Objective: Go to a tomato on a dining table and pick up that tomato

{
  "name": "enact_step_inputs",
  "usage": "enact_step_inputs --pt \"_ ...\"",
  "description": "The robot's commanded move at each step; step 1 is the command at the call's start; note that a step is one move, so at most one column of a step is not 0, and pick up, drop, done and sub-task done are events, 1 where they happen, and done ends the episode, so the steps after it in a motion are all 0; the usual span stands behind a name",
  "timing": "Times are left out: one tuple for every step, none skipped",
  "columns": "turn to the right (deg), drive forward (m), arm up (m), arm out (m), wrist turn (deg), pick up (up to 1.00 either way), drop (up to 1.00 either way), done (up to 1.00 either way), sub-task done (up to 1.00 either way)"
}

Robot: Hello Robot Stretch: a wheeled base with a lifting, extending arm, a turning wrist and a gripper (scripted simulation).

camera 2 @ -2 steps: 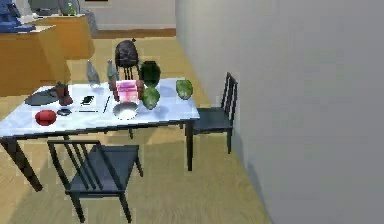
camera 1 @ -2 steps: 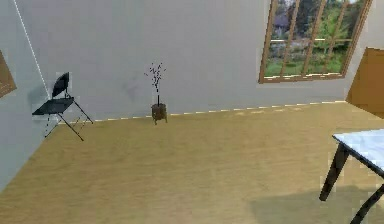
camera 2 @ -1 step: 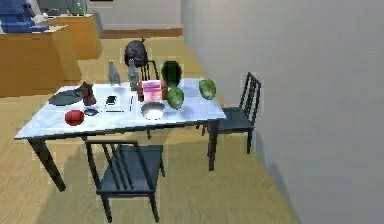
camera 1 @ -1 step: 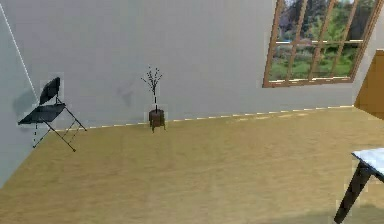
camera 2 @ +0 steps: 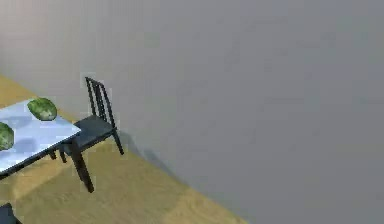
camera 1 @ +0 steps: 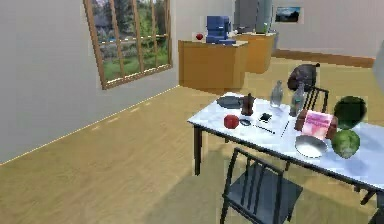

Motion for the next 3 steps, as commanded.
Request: enact_step_inputs --pt "36.0 0.00 0.00 0.00 0.0 0.00 0.00 0.00 0.00" --pt "0.0 0.35 0.00 0.00 0.0 0.00 0.00 0.00 0.00" --pt "-45.0 0.00 0.00 0.00 0.0 0.00 0.00 0.00 0.00"
